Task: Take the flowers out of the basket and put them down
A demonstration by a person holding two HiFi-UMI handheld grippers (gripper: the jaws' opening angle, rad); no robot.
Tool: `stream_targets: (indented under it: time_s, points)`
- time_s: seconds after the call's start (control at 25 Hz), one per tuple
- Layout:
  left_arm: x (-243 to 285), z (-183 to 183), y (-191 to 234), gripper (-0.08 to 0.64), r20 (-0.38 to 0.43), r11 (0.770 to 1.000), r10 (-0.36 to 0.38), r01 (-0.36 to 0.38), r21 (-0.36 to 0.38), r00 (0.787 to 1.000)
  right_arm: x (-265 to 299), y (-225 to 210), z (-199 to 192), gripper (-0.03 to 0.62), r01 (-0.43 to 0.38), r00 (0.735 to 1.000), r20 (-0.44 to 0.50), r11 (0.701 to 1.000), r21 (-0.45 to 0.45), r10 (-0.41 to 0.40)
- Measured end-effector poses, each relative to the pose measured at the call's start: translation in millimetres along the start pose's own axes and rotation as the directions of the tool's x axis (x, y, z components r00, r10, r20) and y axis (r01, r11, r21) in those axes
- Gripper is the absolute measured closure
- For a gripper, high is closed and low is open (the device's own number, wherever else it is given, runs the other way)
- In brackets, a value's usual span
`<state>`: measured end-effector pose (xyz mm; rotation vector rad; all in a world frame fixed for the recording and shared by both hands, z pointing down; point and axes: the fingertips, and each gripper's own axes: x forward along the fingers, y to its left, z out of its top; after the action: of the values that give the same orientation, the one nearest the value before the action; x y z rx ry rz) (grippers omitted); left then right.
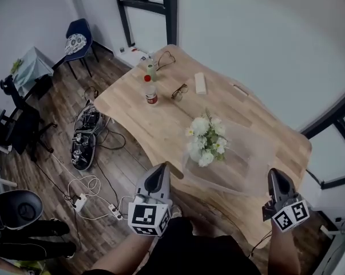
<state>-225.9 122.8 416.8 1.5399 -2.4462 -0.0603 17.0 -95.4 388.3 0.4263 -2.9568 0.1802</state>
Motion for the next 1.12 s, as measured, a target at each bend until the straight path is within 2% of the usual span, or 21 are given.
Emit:
stream_targets:
  time_s: [0.16,0.44,0.76,1.12]
  points:
    - [18.1,8.0,17.7,0.555,0.013,0.999,-0.03,0.029,0.012,0.999,23.4,9.3,19.0,0.571,-0.011,1.0,0.018,0.998,-0.064,0.013]
    - [50.1,28.6,31.1,0.555,0.038,0.996,-0.085,0.084,0.031,0.996,57.3,11.8,29.9,0.571,-0.001,1.0,0.023,0.998,-0.068,0.002]
    - [76.2,37.1,26.7,0.555,0.047,0.994,-0.101,0.099,0.051,0.994,101.1,9.6,32.9,0.571,-0.09,0.995,0.02,0.99,-0.109,0.093]
    - [92.8,27.5,32.5,0.555,0.039,0.998,-0.038,0.036,0.053,0.999,145.2,4.7,-4.4,0.571,-0.229,0.973,-0.017,0.969,-0.091,0.228]
